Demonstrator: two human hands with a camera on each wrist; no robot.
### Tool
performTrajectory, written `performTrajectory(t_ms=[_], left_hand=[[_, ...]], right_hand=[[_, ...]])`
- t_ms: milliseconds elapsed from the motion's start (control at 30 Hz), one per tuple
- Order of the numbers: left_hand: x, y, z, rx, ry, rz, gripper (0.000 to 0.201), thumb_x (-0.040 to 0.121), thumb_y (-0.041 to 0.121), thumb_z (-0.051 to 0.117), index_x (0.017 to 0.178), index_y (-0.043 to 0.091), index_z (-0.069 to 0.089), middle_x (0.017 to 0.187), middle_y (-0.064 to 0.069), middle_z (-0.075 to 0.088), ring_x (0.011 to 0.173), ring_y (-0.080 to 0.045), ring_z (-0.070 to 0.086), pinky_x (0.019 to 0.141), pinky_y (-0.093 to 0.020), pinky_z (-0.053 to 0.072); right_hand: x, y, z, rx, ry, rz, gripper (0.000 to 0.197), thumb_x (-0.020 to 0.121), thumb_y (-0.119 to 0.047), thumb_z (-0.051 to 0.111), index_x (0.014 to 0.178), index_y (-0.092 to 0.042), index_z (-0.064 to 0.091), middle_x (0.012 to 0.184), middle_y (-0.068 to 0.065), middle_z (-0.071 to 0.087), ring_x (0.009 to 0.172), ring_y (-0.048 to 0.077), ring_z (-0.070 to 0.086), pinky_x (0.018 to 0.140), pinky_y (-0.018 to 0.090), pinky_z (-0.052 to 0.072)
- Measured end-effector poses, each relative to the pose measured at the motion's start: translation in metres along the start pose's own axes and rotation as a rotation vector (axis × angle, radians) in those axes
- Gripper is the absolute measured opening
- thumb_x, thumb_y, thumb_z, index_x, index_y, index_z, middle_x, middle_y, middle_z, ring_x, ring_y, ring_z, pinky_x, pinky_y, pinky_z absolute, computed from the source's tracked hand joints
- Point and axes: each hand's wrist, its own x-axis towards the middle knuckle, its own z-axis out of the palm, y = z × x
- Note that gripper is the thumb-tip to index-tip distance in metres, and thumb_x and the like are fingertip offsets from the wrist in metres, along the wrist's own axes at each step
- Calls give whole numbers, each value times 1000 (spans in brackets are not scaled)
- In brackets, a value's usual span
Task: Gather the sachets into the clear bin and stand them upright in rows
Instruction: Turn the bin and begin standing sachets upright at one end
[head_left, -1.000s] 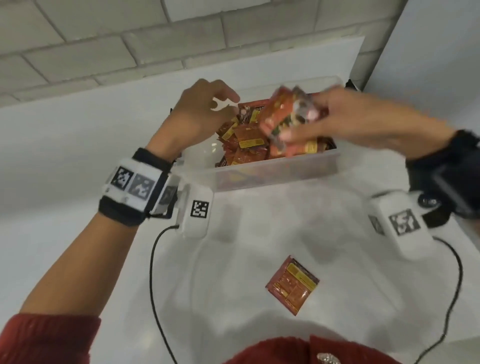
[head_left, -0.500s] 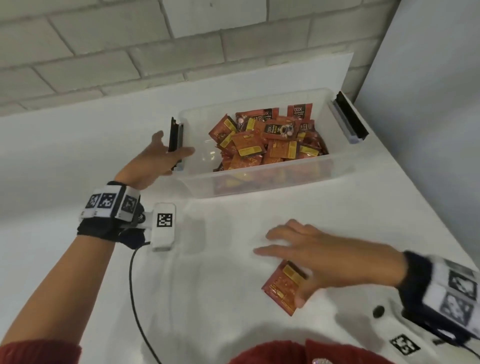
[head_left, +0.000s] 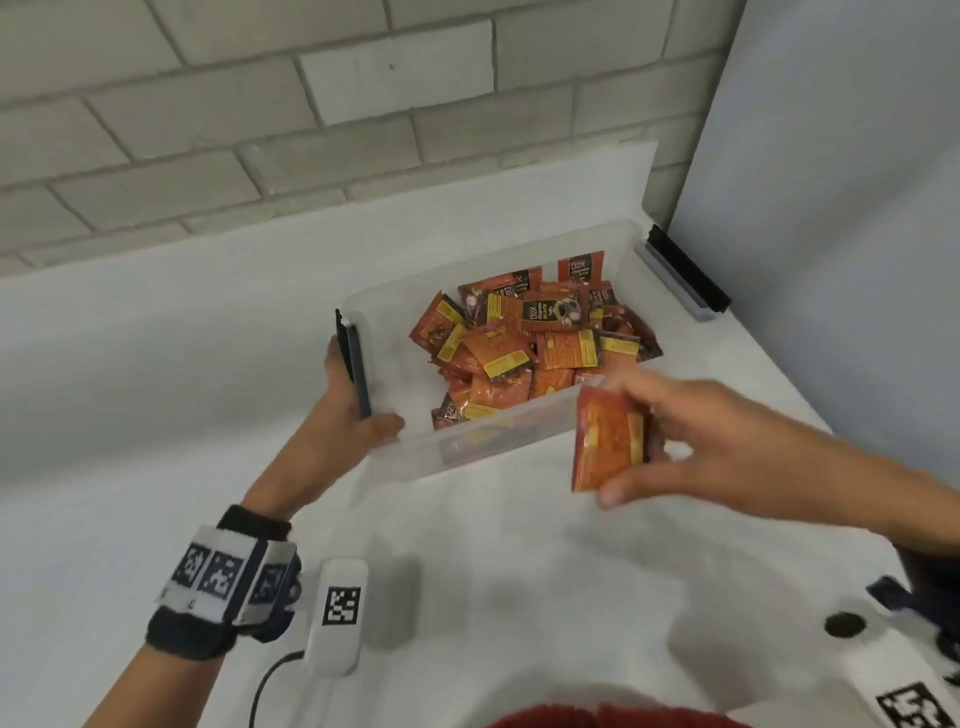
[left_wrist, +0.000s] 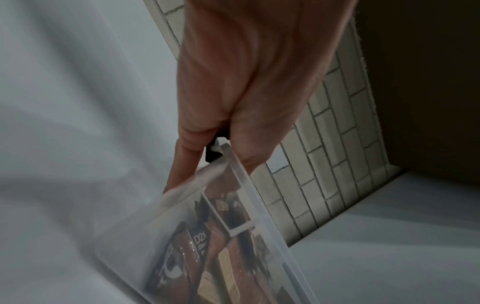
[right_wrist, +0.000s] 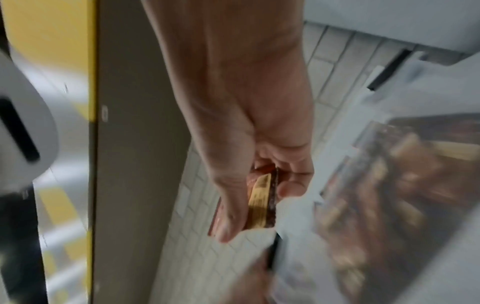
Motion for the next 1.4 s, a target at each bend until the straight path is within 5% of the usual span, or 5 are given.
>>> performTrajectory(t_ms=[333, 767, 867, 1100, 1400], left_hand=[[-46, -4, 10, 130, -146, -136, 103, 83, 19, 73, 137, 61, -4, 127, 10, 50, 109, -18, 61, 88, -33, 54], [7, 18, 25, 303, 74, -39, 79, 89, 54, 48, 153, 26, 10, 152, -3, 27, 130, -16, 39, 101, -25, 31], [9, 10, 30, 395, 93, 8, 65, 98, 31, 48, 153, 24, 15, 140, -4, 33, 100, -8, 45, 88, -16, 29], [0, 2, 33, 410, 105, 41, 57, 101, 21, 42, 151, 28, 18, 119, 8, 27, 76, 3, 47, 63, -12, 36], [-1, 0, 35, 390, 106, 47, 58, 100, 20, 45, 151, 27, 20, 120, 8, 28, 80, 8, 44, 67, 5, 33]], right_hand=[[29, 26, -50, -159, 165, 408, 94, 70, -69, 55, 147, -23, 25, 147, -7, 38, 121, 5, 43, 93, 21, 37], [16, 47, -25, 179, 65, 739, 90, 75, -76, 43, 150, -37, 13, 151, -1, 38, 133, 27, 44, 100, 56, 45], [25, 66, -3, 225, 14, 625, 115, 52, -97, 47, 147, -53, -1, 161, -16, -7, 149, 19, -6, 109, 71, 16], [40, 44, 6, 363, -201, 526, 79, 76, -82, 47, 145, -49, 29, 156, -17, 27, 144, 11, 22, 114, 63, 20], [33, 70, -42, 496, 479, 670, 45, 95, -31, 57, 131, -9, 42, 114, -10, 58, 114, 5, 46, 105, 23, 23]])
